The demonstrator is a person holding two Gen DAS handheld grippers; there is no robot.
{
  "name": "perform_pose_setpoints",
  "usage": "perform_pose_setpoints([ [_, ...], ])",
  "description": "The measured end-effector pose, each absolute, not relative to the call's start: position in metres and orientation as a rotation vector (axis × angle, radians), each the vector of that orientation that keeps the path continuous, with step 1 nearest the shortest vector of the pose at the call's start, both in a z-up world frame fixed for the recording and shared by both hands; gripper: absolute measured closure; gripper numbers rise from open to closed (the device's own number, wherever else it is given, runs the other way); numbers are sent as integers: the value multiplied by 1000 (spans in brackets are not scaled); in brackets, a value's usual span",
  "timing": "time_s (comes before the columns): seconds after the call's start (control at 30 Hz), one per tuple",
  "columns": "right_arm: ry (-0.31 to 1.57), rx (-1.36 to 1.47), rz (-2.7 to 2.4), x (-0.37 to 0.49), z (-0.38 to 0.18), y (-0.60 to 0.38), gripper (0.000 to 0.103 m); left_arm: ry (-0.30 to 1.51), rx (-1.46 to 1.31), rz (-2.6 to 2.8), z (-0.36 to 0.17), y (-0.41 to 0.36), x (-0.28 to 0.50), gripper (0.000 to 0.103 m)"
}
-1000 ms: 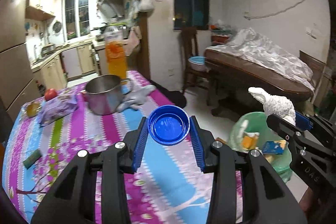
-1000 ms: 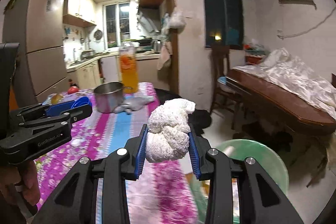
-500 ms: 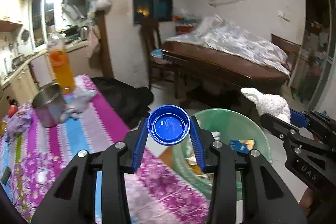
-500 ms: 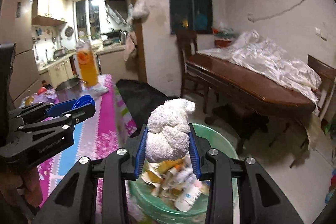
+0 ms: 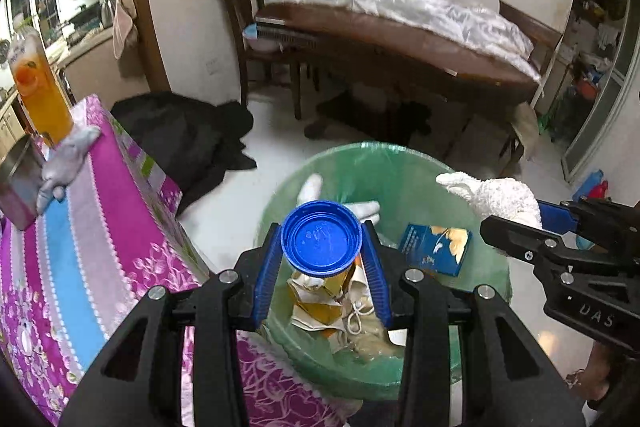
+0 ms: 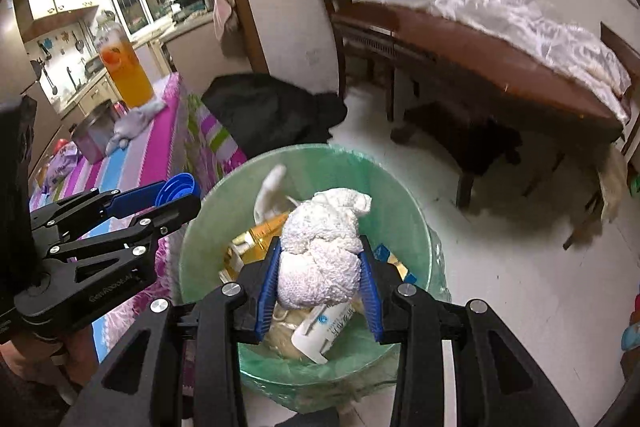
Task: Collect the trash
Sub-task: 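Open both tools to drop the cap and tissue into the bin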
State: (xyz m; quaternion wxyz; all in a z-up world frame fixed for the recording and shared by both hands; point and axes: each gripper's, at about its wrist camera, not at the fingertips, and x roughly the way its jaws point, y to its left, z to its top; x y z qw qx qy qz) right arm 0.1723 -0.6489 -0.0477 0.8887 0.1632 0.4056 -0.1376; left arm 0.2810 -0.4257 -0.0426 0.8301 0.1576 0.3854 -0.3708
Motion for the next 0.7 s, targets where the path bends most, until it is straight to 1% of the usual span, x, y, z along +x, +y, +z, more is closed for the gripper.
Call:
perform_pose_setpoints([
  [0.2,879,354,-280,180,-61,-646,66,859,358,-786,-56,-436,286,65],
  [0.6,885,362,-272,181,-70,-643,65,870,353,-775,-58,-442,293,65],
  [0.63,885,363,-271,181,-70,-643,64,869,350,-772,-58,-442,293,65],
  [0.67,884,364,-271,181,-70,-643,55,870,350,-769,-58,-442,294,64],
  [0.7,880,364,-276,180,-70,-643,48,872,349,-762,-59,-442,296,52],
])
